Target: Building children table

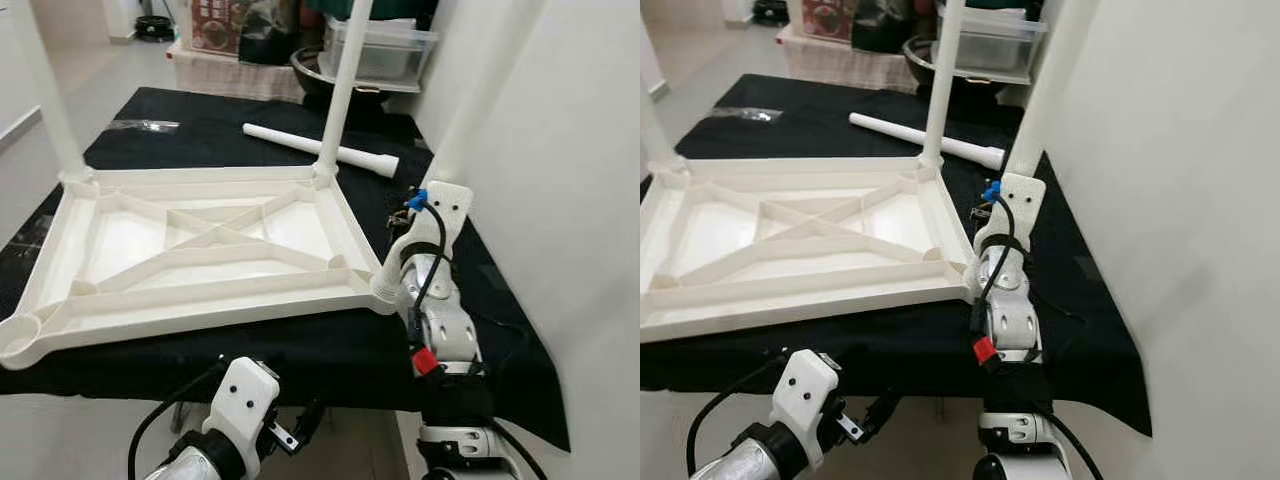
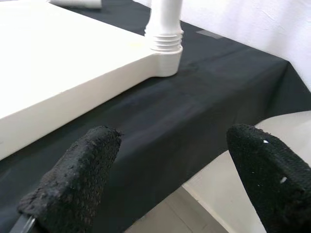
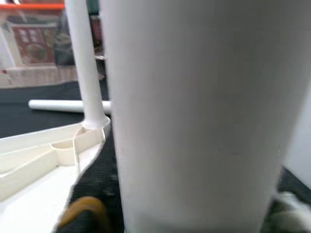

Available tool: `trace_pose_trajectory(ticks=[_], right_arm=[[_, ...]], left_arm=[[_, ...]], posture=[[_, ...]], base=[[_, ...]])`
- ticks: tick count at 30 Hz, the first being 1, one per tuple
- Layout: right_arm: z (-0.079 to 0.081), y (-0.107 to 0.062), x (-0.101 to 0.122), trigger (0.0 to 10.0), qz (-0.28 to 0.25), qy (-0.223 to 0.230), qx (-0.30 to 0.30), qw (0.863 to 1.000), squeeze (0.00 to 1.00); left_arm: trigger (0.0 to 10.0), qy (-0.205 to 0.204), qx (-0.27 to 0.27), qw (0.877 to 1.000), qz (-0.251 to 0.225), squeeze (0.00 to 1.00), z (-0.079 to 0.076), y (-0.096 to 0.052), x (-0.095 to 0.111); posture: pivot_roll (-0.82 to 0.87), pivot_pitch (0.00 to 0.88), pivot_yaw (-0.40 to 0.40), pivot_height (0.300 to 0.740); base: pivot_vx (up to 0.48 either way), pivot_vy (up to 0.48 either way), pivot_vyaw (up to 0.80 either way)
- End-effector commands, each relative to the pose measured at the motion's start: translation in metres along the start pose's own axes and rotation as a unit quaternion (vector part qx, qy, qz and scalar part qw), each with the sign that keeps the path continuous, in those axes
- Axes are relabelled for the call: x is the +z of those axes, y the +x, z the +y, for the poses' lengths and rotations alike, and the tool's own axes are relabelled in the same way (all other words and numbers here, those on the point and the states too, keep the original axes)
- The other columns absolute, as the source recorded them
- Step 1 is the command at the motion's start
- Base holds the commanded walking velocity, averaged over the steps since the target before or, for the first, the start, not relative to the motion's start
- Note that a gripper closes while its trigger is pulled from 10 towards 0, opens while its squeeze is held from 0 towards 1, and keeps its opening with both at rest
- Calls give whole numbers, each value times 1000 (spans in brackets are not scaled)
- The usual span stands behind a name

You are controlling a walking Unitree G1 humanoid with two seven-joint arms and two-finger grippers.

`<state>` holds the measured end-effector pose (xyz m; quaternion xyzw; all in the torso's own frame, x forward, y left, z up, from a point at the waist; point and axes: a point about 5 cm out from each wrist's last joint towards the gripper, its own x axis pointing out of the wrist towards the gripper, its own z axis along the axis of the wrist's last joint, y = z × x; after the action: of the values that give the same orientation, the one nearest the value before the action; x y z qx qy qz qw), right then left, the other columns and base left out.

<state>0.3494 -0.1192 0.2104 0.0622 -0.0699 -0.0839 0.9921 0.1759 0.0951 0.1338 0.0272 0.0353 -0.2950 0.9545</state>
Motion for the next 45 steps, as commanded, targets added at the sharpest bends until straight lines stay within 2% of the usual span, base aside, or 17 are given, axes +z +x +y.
trace_pose_trajectory(ticks=[1, 2, 3, 7, 8, 10, 13, 18, 20, 24, 25, 28, 29, 30, 35, 39, 45], right_arm=[[18, -8, -10, 10000, 10, 51, 43, 998, 1000], [18, -8, -10, 10000, 10, 51, 43, 998, 1000], [13, -5, -6, 10000, 1, 52, 53, 997, 627], [10, -4, -4, 10000, -4, 51, 60, 997, 627], [8, 0, -2, 10000, 3, 48, 133, 990, 0], [2, 5, 0, 10000, 0, 45, 205, 978, 0], [-21, 14, 1, 10000, 88, 48, 476, 874, 0], [-14, 14, 7, 10000, 107, 53, 577, 808, 0], [-14, 14, 7, 10000, 107, 53, 577, 808, 0], [-1, 6, 7, 10000, 112, 35, 665, 738, 0], [9, 3, 11, 10000, 109, 53, 708, 695, 0], [12, 2, 12, 10000, 109, 56, 723, 680, 0], [16, 2, 11, 6902, 109, 53, 731, 671, 0], [19, 2, 9, 0, 109, 52, 736, 667, 0], [24, 7, 8, 0, 96, 63, 720, 684, 0], [26, 29, 4, 0, 60, 94, 548, 829, 0], [23, 30, 1, 0, 59, 88, 512, 852, 0]], left_arm=[[10000, -6, -4, 1000, 9, 0, -2, 0, -4], [10000, -6, -4, 1000, 9, 0, -2, 0, -4], [10000, -6, -4, 1000, 9, 0, -2, 0, -3], [10000, -6, -5, 1000, 8, 0, -2, 0, -3], [10000, -7, -5, 1000, 8, 0, -2, 1, -3], [10000, -7, -6, 1000, 7, 0, -2, 1, -3], [10000, -7, -7, 1000, 5, 0, -1, 2, -3], [10000, -5, -7, 1000, 5, 0, -2, 2, -2], [10000, -5, -7, 1000, 5, 0, -2, 2, -2], [10000, -3, -6, 1000, 5, 0, -3, 2, -1], [10000, -4, -6, 1000, 4, 0, -4, 1, -1], [10000, -4, -6, 1000, 4, 0, -4, 1, -1], [10000, -5, -6, 1000, 4, 0, -4, 1, -1], [10000, -6, -6, 1000, 4, 0, -5, 1, -1], [10000, -7, -7, 1000, 4, 0, -6, 1, 0], [10000, -7, -7, 1000, 3, 0, -6, 1, 0], [10000, -8, -7, 1000, 3, 0, -6, 1, -1]], posture=[[147, 99, -122, 740], [147, 99, -122, 740], [147, 99, -122, 740], [147, 99, -122, 740], [137, 101, -121, 740], [132, 101, -121, 740], [135, 100, -125, 740], [152, 105, -134, 740], [152, 105, -134, 740], [166, 110, -140, 740], [168, 114, -141, 740], [168, 114, -141, 740], [168, 116, -142, 740], [171, 118, -142, 740], [175, 117, -146, 740], [170, 115, -147, 740], [158, 113, -143, 740]], base=[[0, 0, 0], [0, 0, 0], [0, 0, 0], [0, 0, 0], [0, 0, 0], [0, 0, 0], [0, 0, 0], [0, 0, 0], [0, 0, 0], [0, 0, 0], [0, 0, 0], [0, 0, 0], [0, 0, 0], [0, 0, 0], [0, 0, 0], [0, 0, 0], [0, 0, 0]])
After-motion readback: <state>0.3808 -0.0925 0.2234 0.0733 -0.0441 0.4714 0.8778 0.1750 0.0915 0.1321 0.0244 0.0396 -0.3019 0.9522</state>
